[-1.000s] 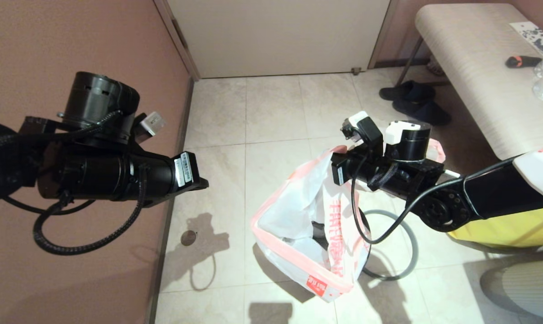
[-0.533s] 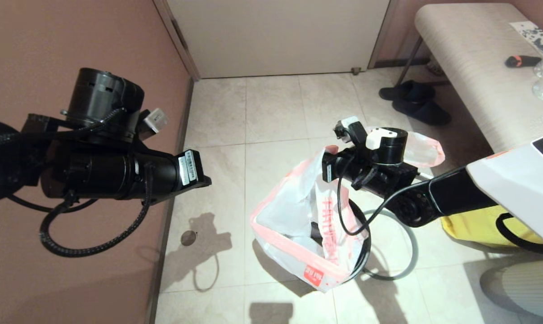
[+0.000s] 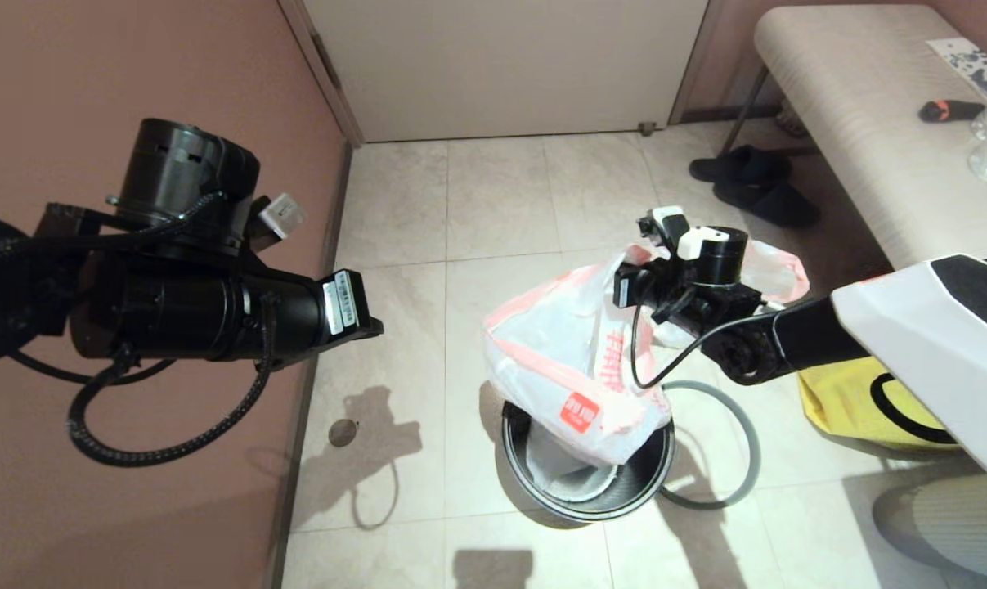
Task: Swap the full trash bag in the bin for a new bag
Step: Put the new garbage bag on the trash can
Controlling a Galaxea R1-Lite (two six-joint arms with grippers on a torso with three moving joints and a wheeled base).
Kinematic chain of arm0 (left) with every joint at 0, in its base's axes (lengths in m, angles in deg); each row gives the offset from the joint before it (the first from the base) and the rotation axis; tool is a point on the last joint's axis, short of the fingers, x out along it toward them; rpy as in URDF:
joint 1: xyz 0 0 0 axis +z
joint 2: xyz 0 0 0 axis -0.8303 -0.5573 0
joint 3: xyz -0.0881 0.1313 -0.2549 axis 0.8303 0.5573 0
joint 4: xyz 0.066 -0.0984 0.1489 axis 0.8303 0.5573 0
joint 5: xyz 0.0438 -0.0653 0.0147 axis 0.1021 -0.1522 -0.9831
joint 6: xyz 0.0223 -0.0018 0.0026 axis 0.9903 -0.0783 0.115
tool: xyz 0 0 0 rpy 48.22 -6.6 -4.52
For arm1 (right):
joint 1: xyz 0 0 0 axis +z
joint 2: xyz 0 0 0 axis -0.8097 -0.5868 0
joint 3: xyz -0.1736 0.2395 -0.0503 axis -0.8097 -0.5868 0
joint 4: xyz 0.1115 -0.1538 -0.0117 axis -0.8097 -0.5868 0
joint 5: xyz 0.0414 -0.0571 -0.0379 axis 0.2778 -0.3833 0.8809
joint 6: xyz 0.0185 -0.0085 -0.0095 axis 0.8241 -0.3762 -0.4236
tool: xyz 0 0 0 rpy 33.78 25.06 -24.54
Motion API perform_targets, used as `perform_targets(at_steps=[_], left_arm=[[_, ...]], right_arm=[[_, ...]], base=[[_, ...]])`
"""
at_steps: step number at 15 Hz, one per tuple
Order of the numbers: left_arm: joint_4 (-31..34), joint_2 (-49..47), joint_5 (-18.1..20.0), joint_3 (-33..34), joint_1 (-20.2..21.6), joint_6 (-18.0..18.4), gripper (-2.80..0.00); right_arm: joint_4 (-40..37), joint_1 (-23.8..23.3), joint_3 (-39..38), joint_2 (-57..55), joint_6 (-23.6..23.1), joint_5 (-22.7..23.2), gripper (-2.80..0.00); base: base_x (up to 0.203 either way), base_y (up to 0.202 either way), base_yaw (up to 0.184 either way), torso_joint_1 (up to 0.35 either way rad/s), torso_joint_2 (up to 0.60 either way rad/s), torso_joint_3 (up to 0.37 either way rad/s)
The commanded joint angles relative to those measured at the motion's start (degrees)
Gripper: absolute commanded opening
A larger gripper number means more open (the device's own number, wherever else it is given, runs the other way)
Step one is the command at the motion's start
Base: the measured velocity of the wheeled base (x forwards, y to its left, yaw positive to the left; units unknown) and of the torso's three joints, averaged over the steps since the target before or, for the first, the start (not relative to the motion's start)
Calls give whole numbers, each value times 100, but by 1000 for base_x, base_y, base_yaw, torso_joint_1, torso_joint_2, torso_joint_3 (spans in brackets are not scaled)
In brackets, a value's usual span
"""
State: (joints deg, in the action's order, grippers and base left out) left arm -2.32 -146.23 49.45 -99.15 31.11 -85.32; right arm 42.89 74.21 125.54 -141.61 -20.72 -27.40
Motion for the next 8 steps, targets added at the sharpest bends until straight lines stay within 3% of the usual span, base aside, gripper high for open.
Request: perform_targets(at_steps=[1,3,8], left_arm=[[-5,-37,-21,-13,-27,-20,-280],[-36,-195,-57,-10,-119,-33,-280],[-403,-664,-268,-11,-169,-57,-280]], right_arm=[[-146,-28,-583,562,-89,22,-280],[-294,75,-969,895,-831,27,-280],[-1422,75,-1100,1311,-1072,9,-280]], base=[[0,0,0,0,0,0],[0,0,0,0,0,0],[0,0,0,0,0,0]])
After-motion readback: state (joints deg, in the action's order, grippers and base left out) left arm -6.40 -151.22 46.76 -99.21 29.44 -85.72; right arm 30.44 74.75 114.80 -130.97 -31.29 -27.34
